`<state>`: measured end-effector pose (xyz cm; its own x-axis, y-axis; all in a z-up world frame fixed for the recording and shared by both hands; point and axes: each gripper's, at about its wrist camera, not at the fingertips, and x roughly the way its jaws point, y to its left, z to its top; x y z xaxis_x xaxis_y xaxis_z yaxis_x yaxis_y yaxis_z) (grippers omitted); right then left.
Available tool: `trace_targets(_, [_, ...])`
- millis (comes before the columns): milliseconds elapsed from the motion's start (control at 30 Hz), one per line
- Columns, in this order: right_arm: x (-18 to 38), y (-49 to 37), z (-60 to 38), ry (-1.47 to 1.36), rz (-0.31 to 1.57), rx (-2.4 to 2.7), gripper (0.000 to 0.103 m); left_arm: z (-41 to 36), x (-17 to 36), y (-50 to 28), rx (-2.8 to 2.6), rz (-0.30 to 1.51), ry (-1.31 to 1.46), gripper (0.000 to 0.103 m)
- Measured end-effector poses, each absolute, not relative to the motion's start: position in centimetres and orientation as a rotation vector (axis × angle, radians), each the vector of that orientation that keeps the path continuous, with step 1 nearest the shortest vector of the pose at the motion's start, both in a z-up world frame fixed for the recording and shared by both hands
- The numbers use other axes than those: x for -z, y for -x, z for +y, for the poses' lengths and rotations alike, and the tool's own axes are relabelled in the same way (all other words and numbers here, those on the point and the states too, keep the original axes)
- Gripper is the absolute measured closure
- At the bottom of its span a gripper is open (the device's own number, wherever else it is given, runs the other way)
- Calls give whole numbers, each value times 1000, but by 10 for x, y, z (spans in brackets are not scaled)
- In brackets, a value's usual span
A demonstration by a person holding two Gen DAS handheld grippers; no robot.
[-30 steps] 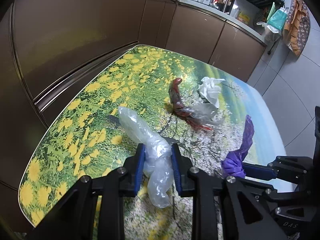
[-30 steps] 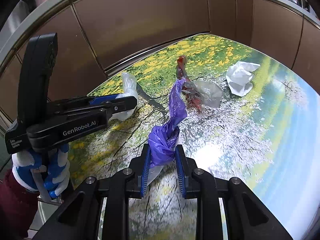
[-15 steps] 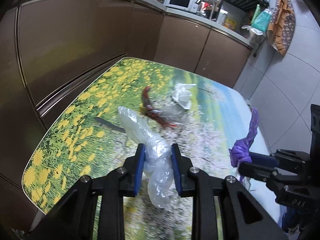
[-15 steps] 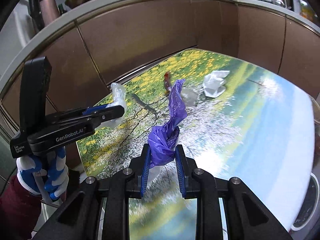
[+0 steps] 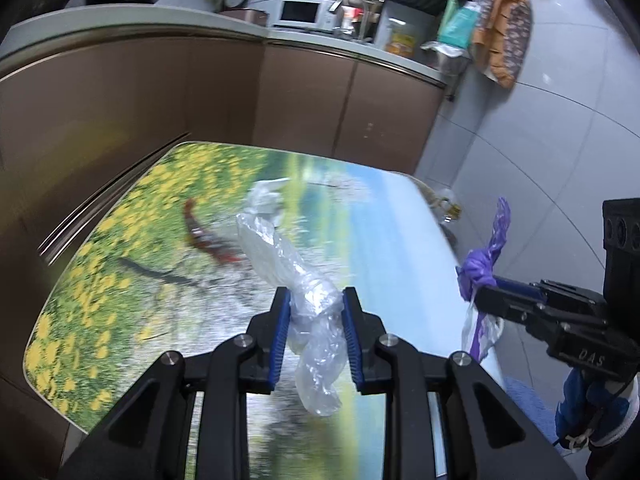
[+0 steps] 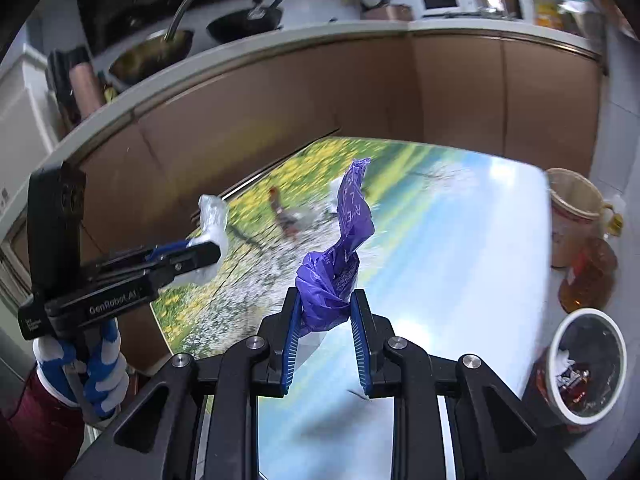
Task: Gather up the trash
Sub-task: 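Carry the clear plastic bag and purple bag over the bin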
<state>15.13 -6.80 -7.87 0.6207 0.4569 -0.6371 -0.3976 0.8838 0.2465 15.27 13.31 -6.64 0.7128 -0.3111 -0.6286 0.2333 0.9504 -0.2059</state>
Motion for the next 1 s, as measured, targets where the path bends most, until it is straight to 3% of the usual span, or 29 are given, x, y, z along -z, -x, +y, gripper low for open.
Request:
trace_targets(400, [75,-132,-183,-206,690,-277,78,2,68,-159,521,763,-5,79])
trace_targets(1000, [136,-167,-343,-243,753,114,78,-215,116,-238,743,928,-131,78])
